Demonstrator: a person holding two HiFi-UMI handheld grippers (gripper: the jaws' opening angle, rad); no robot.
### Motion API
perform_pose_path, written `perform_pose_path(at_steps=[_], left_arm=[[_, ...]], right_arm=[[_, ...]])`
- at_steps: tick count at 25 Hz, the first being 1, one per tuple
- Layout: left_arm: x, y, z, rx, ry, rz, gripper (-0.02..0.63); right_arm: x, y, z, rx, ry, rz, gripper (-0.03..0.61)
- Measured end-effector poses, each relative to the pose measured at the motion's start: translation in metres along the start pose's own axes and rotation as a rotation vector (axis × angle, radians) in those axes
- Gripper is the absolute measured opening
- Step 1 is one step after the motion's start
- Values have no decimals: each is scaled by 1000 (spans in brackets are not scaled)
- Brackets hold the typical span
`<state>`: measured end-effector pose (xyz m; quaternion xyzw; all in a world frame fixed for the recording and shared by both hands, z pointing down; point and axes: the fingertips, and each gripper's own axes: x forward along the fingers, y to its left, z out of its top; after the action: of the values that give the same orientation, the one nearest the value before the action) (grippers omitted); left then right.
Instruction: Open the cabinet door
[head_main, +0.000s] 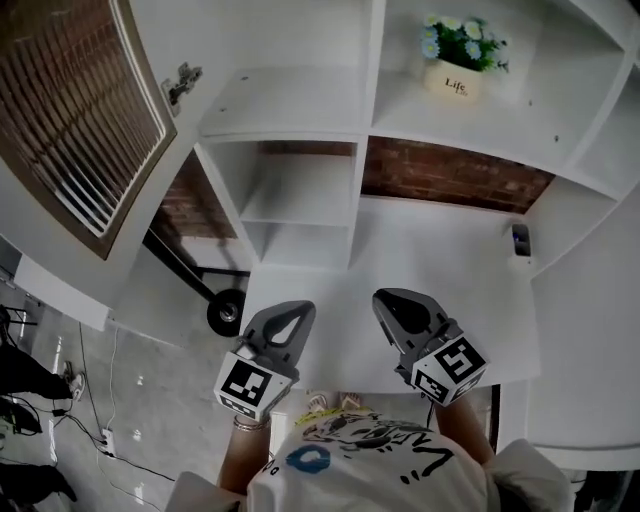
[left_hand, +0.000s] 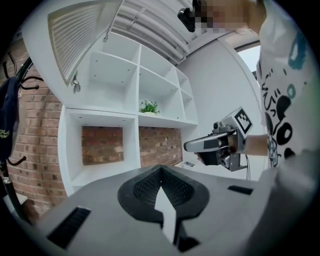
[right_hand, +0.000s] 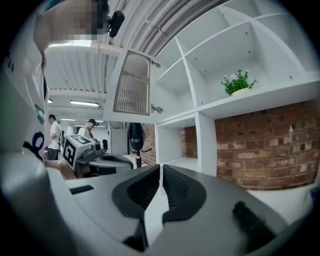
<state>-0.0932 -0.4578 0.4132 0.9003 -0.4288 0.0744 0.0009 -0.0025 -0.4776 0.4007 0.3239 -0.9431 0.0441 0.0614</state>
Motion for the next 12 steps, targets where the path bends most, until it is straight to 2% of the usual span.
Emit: perform_pose_path(at_steps=[5,12], left_arm=[[14,-22,-10,-19,13,-77,14],[25,-38,-20,-41,37,-129,14]], right_arm=[[-28,-21,-20,84,21,-90,29],[-53,-31,-47,102,88,-159,27]])
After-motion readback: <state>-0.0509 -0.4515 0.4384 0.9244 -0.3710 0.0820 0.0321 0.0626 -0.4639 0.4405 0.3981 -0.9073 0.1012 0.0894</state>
